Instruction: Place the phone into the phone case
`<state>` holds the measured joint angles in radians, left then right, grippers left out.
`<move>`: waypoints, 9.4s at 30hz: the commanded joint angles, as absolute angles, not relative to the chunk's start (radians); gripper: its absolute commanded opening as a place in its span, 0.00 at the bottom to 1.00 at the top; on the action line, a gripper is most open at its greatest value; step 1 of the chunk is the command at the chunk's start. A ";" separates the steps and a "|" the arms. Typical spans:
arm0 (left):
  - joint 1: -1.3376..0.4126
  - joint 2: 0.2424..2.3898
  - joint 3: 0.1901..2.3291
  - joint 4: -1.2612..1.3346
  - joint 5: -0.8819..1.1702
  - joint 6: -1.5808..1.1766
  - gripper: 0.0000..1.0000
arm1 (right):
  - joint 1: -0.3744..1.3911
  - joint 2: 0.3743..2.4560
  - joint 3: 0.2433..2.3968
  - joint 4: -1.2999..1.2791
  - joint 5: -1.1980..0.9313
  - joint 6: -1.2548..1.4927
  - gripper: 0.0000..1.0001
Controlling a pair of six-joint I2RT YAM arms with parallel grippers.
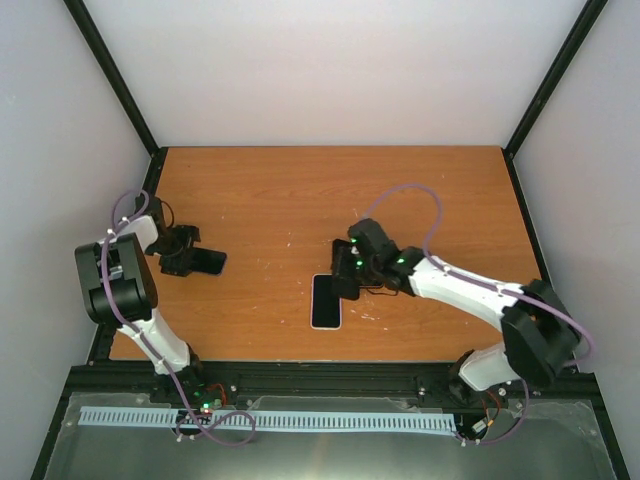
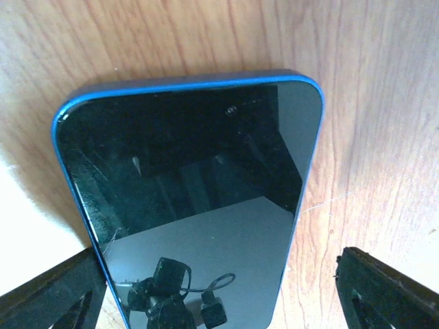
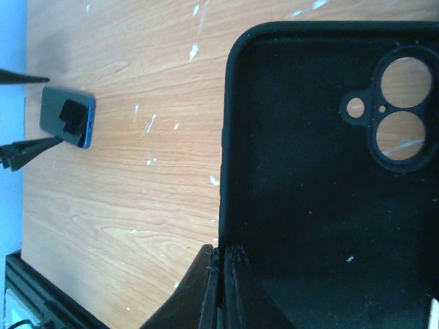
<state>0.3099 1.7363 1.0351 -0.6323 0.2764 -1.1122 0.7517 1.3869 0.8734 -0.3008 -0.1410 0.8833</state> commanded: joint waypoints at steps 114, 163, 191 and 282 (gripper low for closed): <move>-0.704 1.669 1.075 -0.771 0.095 -0.778 0.69 | 0.761 1.382 0.752 -0.114 -0.058 0.897 0.73; -0.324 1.425 0.557 -0.207 0.519 -0.704 0.60 | 0.894 1.762 0.893 -0.026 -0.227 0.893 0.23; -0.344 1.395 0.395 -0.019 0.662 -0.901 0.33 | 0.964 1.791 0.862 0.007 -0.205 1.085 0.19; -0.239 1.282 0.363 0.001 0.748 -0.833 0.43 | 0.912 1.802 0.884 0.319 -0.450 0.936 0.04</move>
